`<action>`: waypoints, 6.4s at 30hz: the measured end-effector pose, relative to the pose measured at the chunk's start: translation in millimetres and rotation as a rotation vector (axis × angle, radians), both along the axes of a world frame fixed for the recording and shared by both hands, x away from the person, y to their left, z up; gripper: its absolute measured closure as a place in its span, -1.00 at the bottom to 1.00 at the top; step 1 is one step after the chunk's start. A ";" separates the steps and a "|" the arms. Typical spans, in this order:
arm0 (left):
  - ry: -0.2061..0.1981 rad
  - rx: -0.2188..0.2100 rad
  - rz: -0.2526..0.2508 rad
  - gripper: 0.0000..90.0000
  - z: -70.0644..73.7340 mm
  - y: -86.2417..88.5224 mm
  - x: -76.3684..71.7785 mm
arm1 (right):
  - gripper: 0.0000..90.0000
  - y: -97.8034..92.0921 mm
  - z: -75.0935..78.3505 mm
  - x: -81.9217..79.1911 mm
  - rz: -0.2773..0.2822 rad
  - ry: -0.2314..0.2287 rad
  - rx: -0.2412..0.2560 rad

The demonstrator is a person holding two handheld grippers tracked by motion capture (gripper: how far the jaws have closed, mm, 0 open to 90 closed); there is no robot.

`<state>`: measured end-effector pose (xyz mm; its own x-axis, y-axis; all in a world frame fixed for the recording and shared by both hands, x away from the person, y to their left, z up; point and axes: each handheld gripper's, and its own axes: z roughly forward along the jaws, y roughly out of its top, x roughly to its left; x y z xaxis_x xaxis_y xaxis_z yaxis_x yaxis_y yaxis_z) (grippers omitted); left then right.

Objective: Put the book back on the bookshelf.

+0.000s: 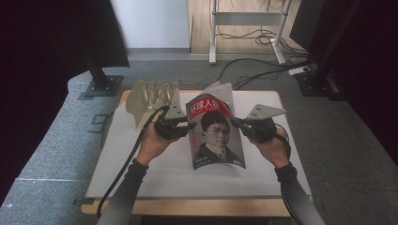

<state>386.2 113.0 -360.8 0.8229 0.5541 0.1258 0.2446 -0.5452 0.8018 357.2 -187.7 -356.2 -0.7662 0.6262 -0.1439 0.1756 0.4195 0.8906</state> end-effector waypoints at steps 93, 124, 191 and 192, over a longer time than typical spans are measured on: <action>0.081 -0.116 0.059 0.94 21.1 73.9 -21.4 | -0.09 -46.6 -77.7 -2.3 -0.097 0.159 0.052; 0.085 -0.136 0.297 0.94 52.2 170.4 -28.0 | -0.30 -53.8 -135.2 11.3 -0.163 0.300 0.008; 0.167 -0.057 0.323 0.94 39.1 131.2 8.4 | -0.26 -62.5 -157.3 9.1 -0.182 0.347 0.025; 0.159 -0.061 0.331 0.94 38.4 129.1 11.2 | -0.26 -62.5 -157.4 9.1 -0.183 0.350 0.025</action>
<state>397.4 242.0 -322.5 0.6048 0.7958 -0.0311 0.5239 -0.3682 0.7681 366.3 -250.3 -513.6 -0.6414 0.7573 0.1228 0.5401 0.3320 0.7734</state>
